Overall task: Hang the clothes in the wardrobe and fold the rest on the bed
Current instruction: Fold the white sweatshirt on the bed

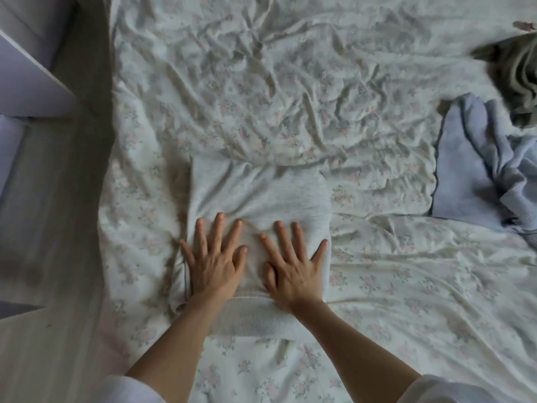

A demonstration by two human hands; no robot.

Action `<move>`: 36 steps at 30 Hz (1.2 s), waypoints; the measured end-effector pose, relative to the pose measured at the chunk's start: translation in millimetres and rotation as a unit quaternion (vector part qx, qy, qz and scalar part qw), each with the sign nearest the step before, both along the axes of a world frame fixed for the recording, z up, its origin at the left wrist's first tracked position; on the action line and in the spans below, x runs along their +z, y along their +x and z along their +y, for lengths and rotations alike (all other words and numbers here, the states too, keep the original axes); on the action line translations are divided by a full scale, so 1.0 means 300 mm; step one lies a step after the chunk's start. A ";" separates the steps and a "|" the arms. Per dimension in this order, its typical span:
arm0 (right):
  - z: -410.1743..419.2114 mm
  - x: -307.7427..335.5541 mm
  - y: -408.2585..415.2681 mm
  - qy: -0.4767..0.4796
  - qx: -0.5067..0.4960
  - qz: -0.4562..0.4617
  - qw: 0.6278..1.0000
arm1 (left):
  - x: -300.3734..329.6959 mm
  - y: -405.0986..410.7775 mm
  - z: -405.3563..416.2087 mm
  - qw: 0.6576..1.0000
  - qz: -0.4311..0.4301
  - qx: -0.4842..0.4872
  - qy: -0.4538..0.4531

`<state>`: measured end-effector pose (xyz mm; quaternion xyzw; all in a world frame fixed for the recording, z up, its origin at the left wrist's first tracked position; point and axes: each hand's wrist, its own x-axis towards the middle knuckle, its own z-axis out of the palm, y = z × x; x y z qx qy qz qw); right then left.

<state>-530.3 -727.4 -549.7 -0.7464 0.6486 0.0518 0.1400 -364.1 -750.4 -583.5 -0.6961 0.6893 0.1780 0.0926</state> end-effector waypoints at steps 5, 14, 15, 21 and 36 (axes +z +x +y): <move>-0.060 0.023 -0.009 -0.042 -0.038 -0.051 0.997 | 0.080 -0.038 -0.050 0.995 0.032 0.000 -0.096; -0.387 -0.051 -0.075 0.034 -0.089 -0.008 0.995 | 0.006 -0.058 -0.358 0.998 0.004 -0.025 -0.056; -0.390 -0.068 -0.085 0.040 -0.095 -0.008 0.995 | -0.019 -0.037 -0.359 0.998 0.008 -0.021 -0.056; -0.314 -0.061 -0.082 0.032 -0.137 -0.023 0.990 | -0.048 0.001 -0.342 0.999 0.015 -0.006 -0.045; 0.128 0.037 -0.011 0.070 -0.180 -0.140 0.971 | 0.095 -0.232 -0.513 0.972 -0.022 -0.224 0.068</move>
